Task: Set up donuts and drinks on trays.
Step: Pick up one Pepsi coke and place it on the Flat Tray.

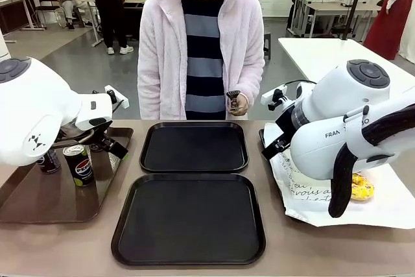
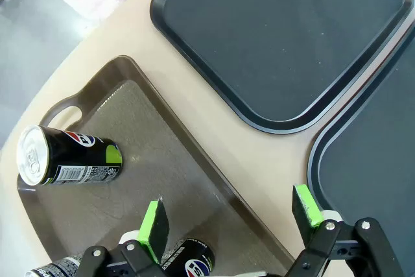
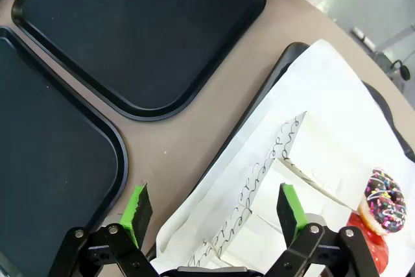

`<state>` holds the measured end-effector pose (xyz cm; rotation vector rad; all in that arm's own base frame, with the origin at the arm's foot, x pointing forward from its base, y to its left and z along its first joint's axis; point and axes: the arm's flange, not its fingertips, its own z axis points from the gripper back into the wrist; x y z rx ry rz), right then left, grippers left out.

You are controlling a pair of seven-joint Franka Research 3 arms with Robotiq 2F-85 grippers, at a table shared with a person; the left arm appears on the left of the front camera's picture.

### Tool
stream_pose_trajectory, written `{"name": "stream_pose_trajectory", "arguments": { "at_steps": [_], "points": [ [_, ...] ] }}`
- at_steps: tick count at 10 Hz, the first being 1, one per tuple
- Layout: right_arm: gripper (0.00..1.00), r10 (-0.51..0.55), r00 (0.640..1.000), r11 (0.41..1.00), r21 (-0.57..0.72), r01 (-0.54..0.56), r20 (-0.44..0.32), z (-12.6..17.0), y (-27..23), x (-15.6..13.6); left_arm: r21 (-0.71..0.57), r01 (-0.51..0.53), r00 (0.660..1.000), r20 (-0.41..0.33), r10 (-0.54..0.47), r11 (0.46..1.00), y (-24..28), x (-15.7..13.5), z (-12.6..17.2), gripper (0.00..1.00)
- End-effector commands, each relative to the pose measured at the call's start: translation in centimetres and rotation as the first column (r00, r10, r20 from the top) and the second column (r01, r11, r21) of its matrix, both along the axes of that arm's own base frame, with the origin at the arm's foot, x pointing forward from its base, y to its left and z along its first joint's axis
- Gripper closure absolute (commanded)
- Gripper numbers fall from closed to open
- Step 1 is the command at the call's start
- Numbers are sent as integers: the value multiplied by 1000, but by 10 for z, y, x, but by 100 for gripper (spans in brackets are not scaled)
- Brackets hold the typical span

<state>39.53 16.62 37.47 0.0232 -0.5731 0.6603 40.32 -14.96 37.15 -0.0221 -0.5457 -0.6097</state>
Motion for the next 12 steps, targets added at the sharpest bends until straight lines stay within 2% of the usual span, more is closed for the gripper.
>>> {"name": "stream_pose_trajectory", "arguments": {
  "at_steps": [1,8,9,10,11,12],
  "points": [
    [0,0,1000,1000,0,0,0,0,0,0,0,0,1000,0,0,1000,0,0,0,0],
    [0,0,1000,1000,0,0,0,0,0,0,0,0,1000,0,0,1000,0,0,0,0],
    [0,0,1000,1000,0,0,0,0,0,0,32,13,999,-44,-11,999,1,-2,21,0],
    [0,22,997,1000,-1,-22,-74,15,-6,-23,61,39,996,-87,-34,997,1,-21,37,0],
    [0,52,985,997,-49,-61,-166,26,-16,-46,107,75,979,-200,-52,991,3,-45,51,0],
    [0,7,969,996,-85,-29,-245,35,-26,-62,164,116,960,-271,-69,980,4,-57,68,0]
  ]
}}
